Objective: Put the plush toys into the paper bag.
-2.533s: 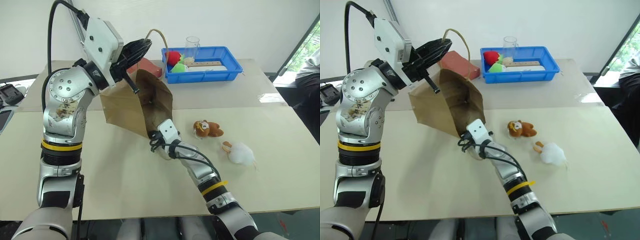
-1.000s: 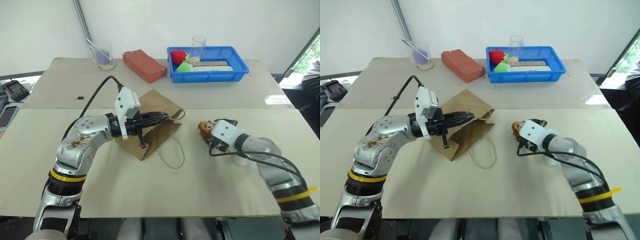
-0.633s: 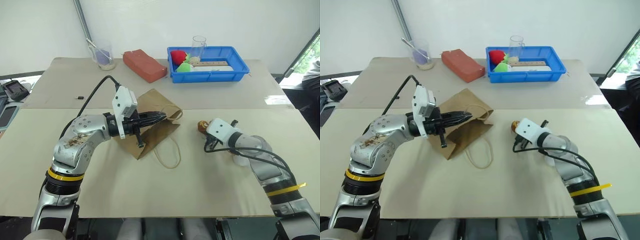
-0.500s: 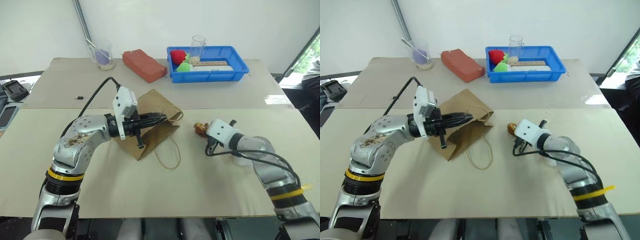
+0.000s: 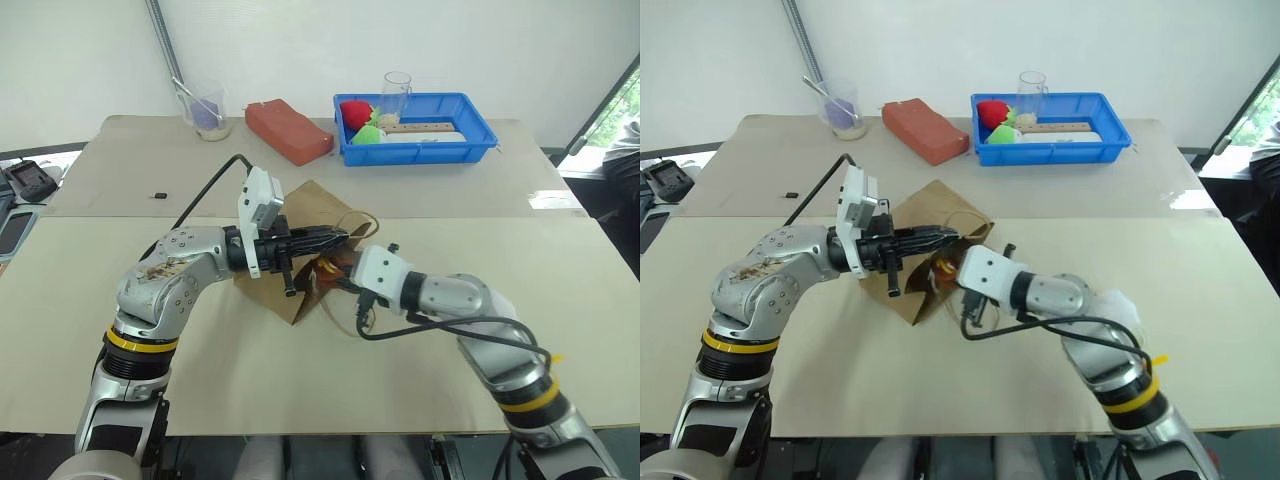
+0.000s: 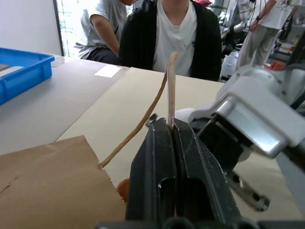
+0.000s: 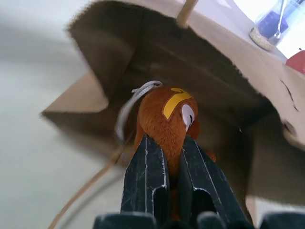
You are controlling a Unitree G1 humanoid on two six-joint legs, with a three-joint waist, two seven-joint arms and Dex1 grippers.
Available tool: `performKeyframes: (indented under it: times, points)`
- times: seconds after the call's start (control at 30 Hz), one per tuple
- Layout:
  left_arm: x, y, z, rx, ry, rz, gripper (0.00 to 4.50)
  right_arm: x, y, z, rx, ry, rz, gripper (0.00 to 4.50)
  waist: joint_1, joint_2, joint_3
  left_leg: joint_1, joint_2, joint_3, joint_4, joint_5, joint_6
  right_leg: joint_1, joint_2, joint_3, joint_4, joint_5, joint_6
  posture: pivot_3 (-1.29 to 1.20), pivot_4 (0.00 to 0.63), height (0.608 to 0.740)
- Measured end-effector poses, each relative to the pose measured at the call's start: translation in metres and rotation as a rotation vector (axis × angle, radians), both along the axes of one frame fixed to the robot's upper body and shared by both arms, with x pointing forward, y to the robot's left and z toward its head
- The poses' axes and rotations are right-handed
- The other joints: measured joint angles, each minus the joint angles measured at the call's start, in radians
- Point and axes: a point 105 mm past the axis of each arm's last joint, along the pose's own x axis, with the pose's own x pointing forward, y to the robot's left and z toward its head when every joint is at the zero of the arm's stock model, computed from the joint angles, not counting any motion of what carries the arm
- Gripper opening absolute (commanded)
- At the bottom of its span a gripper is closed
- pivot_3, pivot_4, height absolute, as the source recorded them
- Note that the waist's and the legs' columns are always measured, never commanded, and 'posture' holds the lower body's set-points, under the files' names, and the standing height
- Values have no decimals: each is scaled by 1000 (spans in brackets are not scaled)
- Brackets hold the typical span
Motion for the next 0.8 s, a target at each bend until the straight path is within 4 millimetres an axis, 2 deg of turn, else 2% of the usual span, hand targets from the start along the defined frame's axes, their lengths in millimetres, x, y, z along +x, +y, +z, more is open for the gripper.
performKeyframes:
  times: [0.23, 0.3, 0.43, 0.63, 0.8]
  points:
    - [0, 4, 3, -3, 11, 23, 0, 13, 22, 5, 100, -25, -22, 11, -2, 0, 0, 0, 0, -1, 0, 0, 0, -1, 0, 0, 1, 0, 0, 0, 150, 740]
    - [2, 5, 4, -12, 9, 39, 0, 15, 28, 6, 135, -24, -27, 888, -2, 0, 0, 0, 0, -1, 0, 0, 0, -1, 0, 0, 1, 0, 0, 0, 150, 740]
    - [4, 5, 4, -18, 11, 58, 0, 17, 32, 6, 173, -21, -44, 2233, -1, 0, 0, 0, 0, -1, 0, 0, 0, -1, 0, 0, 1, 0, 0, 0, 150, 740]
    - [5, 3, 4, -27, 12, 59, 0, 19, 22, 2, 182, -3, -82, 4262, 0, 0, 0, 0, 0, -1, 0, 0, 0, -1, 0, 0, 1, 0, 0, 0, 150, 740]
    - [5, 0, 4, -35, 12, 58, 0, 6, -1, 3, 156, 41, -80, 4262, 1, 0, 0, 0, 0, -1, 0, 0, 0, 0, 0, 0, 1, 0, 0, 0, 150, 740]
